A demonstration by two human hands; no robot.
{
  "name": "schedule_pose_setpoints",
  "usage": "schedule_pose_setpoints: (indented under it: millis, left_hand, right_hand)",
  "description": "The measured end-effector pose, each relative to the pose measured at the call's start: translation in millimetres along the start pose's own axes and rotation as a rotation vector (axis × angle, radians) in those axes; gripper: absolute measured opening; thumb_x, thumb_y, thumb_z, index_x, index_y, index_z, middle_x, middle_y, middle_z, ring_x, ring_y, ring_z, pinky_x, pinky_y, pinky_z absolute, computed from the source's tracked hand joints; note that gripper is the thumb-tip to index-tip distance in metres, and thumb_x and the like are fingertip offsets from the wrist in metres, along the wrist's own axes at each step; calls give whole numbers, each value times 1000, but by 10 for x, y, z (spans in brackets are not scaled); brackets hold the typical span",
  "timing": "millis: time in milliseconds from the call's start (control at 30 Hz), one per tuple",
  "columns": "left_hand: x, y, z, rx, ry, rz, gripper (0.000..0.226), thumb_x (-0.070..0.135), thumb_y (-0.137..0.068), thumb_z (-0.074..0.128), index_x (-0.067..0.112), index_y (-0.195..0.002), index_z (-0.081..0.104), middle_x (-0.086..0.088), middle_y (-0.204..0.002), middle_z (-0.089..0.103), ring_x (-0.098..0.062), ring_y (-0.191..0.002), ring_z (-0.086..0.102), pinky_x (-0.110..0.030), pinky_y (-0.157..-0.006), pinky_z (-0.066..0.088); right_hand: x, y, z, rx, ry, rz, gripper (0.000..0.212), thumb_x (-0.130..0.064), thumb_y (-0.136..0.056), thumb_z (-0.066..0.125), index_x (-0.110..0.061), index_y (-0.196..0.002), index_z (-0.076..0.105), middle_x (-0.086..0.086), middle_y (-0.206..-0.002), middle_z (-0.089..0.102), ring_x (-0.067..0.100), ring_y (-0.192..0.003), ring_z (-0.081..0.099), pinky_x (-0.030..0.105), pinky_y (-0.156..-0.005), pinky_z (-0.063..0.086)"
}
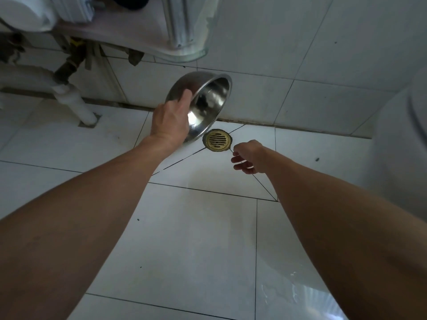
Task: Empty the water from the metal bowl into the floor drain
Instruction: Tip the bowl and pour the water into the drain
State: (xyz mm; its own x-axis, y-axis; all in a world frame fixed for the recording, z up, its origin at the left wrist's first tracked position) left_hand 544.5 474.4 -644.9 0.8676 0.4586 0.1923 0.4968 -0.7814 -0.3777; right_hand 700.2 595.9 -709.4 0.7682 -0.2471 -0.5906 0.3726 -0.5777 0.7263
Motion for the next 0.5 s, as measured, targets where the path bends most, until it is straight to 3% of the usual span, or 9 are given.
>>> schedule_pose_setpoints:
  millis: [133, 300, 400, 500]
  left_hand:
    - [-105, 53, 37, 45, 243, -267, 27, -4, -92, 54, -4, -119, 49, -33, -103, 66, -49, -92, 63, -37, -67, 36]
    - [-370, 148, 195, -68, 469, -623, 24, 1, -90, 49, 15, -107, 38, -18, -109, 49, -32, -87, 48, -37, -66, 41]
    - [-487, 188, 225, -138, 641, -733, 38, -4, -87, 51, 24, -107, 36, -14, -116, 50, -35, -97, 58, -42, -65, 60]
    - [-581, 226, 242, -262, 858, -835, 47, -10, -87, 54, 25, -113, 39, -13, -123, 52, -38, -95, 67, -43, -52, 63]
  right_hand:
    - [-11, -2, 4, 2, 10, -3, 22, -24, -97, 55, -5, -107, 62, 5, -85, 70, 18, -69, 66, 28, -62, 48]
    - [-16, 10, -6, 14, 21, -7, 18, -22, -96, 55, -6, -101, 61, 5, -83, 69, 18, -67, 65, 29, -61, 50]
    - [-10, 19, -26, 26, 14, -10, 19, -21, -95, 56, -4, -102, 60, 8, -91, 67, 20, -71, 63, 31, -62, 51]
    - [-1, 14, -36, 43, -23, -28, 22, -19, -96, 54, -2, -110, 56, 12, -103, 62, 24, -80, 62, 37, -70, 54]
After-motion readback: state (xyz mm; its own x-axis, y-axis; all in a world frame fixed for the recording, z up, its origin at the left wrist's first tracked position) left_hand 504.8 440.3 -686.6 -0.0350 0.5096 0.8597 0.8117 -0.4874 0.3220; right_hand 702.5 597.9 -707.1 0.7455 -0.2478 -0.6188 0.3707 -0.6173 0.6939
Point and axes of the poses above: each hand's wrist, its own y-axis away from the middle knuckle, its own z-axis out of the palm, x = y × z, the point moved 2 cm from there along -y, towards the middle knuckle
